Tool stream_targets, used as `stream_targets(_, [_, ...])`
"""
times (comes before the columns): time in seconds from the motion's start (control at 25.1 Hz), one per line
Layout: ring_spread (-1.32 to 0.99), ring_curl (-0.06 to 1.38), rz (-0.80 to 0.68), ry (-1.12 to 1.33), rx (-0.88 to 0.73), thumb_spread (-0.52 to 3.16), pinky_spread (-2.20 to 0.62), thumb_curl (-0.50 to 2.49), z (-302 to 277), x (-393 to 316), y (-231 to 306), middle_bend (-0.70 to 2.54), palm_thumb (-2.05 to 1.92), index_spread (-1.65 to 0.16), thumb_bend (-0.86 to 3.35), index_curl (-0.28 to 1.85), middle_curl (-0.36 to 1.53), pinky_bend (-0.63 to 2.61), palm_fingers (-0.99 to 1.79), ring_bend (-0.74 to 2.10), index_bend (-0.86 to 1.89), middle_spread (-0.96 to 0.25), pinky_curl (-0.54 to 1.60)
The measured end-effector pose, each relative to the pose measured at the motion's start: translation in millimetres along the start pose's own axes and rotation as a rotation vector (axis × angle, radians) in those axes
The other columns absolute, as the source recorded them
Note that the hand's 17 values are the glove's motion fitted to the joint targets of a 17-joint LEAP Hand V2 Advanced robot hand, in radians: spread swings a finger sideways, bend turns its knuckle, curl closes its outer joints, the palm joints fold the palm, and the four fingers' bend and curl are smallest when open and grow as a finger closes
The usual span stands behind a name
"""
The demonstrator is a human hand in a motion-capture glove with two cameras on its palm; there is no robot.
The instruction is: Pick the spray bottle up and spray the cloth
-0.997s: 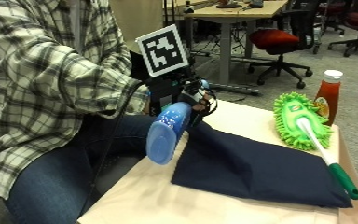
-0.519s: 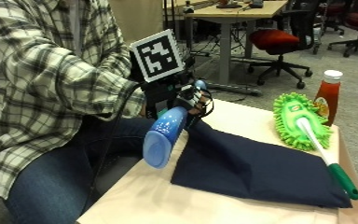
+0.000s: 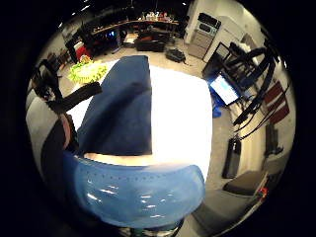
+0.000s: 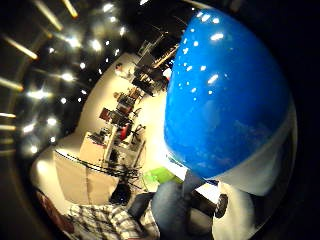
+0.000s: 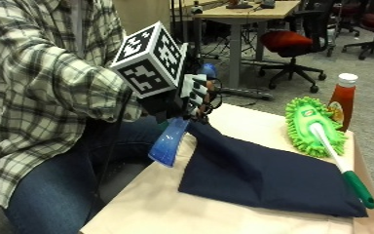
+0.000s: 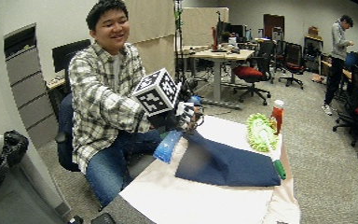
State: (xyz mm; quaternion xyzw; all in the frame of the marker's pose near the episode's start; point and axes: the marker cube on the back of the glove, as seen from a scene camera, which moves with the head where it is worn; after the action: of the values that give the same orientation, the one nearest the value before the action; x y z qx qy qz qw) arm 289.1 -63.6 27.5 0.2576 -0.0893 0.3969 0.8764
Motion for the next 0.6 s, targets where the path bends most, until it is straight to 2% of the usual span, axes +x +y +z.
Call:
stream_targets(0.36, [-0.21,0.48,0.167,-0.411,0.094,0.08,-0.19,0.80,-16.1,-7.5,-6.5,0.64,1.08,-0.27,-0.03,0.63,0.53,0.42,1.34,0.66,0.27,-0.15,0.48])
stream_targets(0.6, [-0.21,0.48,0.139,-0.701,0.084,0.09,-0.19,0.80,-14.8,-27.9,-19.9,0.64,1.09,-0.27,-0.03,0.63,0.53,0.43,1.34,0.66,0.27,-0.15,0.48])
